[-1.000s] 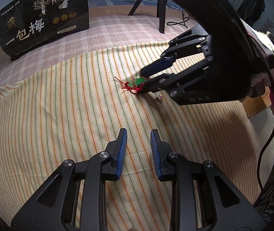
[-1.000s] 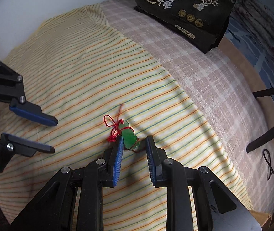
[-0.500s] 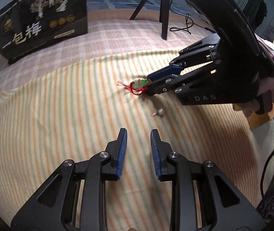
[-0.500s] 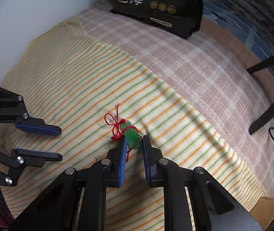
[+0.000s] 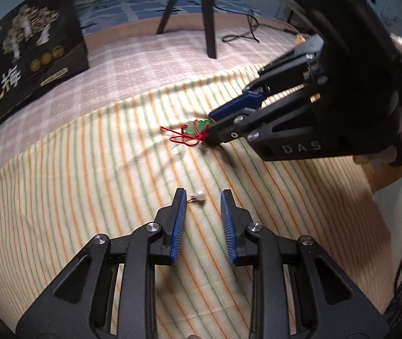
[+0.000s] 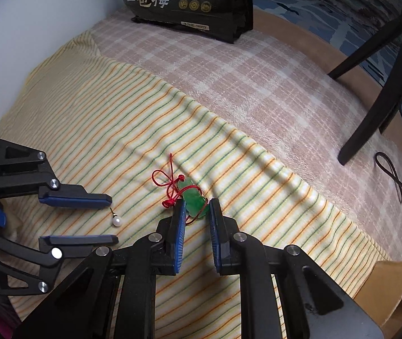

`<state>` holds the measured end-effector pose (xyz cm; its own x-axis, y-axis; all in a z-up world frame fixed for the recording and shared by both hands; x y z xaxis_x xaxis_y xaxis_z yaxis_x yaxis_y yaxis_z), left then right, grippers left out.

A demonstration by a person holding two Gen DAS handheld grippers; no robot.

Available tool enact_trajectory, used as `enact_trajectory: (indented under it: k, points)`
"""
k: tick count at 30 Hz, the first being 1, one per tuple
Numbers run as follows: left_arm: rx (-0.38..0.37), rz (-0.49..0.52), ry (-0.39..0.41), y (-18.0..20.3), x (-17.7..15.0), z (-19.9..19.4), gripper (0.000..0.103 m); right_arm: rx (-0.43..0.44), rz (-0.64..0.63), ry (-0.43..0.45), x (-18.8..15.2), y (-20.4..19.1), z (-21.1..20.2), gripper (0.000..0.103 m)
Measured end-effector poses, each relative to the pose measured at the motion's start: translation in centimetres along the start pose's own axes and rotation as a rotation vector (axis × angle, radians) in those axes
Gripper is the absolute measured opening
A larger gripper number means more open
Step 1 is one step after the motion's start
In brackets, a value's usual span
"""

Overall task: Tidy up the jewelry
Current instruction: 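Grasp the green jade pendant with the right tool while the left tool grasps the pearl stud, then carry the jade pendant and pearl stud into the cardboard box with both tools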

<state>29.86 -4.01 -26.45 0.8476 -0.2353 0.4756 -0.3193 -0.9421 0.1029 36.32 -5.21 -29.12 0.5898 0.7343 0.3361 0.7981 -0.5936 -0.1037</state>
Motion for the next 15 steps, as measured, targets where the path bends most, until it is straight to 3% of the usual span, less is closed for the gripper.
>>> enact_trajectory:
  k: [4, 9, 15]
  points:
    - [0.038, 0.019, -0.004, 0.0, 0.1, 0.7, 0.025, -0.003, 0.000, -0.001, -0.4, 0.1, -0.2, 0.015]
    - [0.073, 0.051, 0.000, 0.1, 0.0, 0.8, 0.012, -0.003, 0.006, -0.002, -1.0, 0.3, -0.7, 0.015]
    - [0.077, 0.043, 0.012, -0.1, -0.1, 0.6, 0.009, -0.011, 0.002, -0.010, -1.7, 0.6, -1.1, 0.015]
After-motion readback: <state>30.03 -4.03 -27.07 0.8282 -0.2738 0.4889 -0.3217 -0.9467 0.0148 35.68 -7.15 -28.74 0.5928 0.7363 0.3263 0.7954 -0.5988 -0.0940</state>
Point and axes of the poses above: each gripper's, at about its wrist camera, not at the fingertips, and z roughly the way its jaws point, y to its right, x to its top, the point moved 10 cm from there along z, roughly the way its jaws point
